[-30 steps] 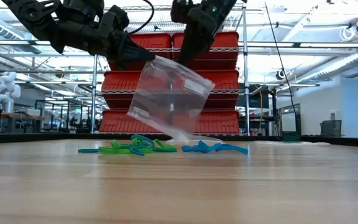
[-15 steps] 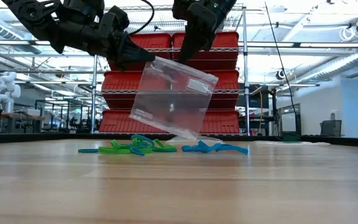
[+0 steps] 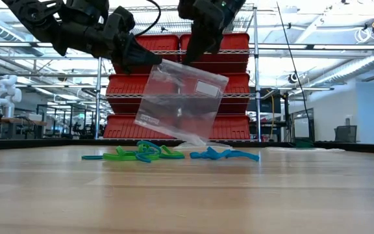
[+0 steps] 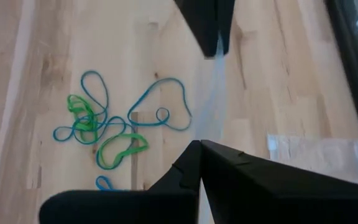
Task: Sort rubber bands
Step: Open the left zip lock bag
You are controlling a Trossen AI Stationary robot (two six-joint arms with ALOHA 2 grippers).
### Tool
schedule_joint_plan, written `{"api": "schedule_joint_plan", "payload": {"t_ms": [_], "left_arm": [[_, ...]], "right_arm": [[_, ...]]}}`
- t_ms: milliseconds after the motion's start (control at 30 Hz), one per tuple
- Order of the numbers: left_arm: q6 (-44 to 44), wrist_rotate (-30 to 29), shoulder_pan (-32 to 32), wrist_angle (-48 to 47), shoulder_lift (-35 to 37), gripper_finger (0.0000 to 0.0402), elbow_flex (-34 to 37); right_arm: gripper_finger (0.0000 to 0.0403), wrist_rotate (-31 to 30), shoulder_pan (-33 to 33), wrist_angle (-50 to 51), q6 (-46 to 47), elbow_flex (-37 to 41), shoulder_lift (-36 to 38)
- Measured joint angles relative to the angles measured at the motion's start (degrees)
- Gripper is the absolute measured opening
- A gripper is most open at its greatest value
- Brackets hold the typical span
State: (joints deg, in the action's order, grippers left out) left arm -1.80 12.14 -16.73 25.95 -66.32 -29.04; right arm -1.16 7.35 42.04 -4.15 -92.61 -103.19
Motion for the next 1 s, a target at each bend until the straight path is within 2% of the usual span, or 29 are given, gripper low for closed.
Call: {"api": "schedule_joint_plan", "payload": {"t_ms": [233, 400, 767, 867, 1000], "left_arm": [[0.0, -0.2, 0.0, -0.6, 0.0, 0.0001, 0.0], [0.0, -0.2, 0.5, -1.5, 0.0, 0.0001, 0.0], [0.0, -0.4, 0.8, -1.1, 0.0, 0.0001, 0.0], [0.0, -0.5, 0.7, -1.1, 0.0, 0.0001, 0.0], [0.0, -0.5, 0.7, -1.0, 0.0, 0.0001, 0.0]], "right_arm": [[0.0, -0.8, 0.2, -0.9, 0.1, 0.1, -1.9], [0.0, -6.4, 0.9, -2.3, -0.2, 0.1, -1.9], [0.0001, 5.4, 1.2, -4.3, -1.6, 0.0, -6.3], [0.0022, 5.6, 1.1, -3.2, -2.1, 0.0, -7.3], [0.0081, 5.5, 1.2, -3.3, -2.3, 0.1, -7.2]]}}
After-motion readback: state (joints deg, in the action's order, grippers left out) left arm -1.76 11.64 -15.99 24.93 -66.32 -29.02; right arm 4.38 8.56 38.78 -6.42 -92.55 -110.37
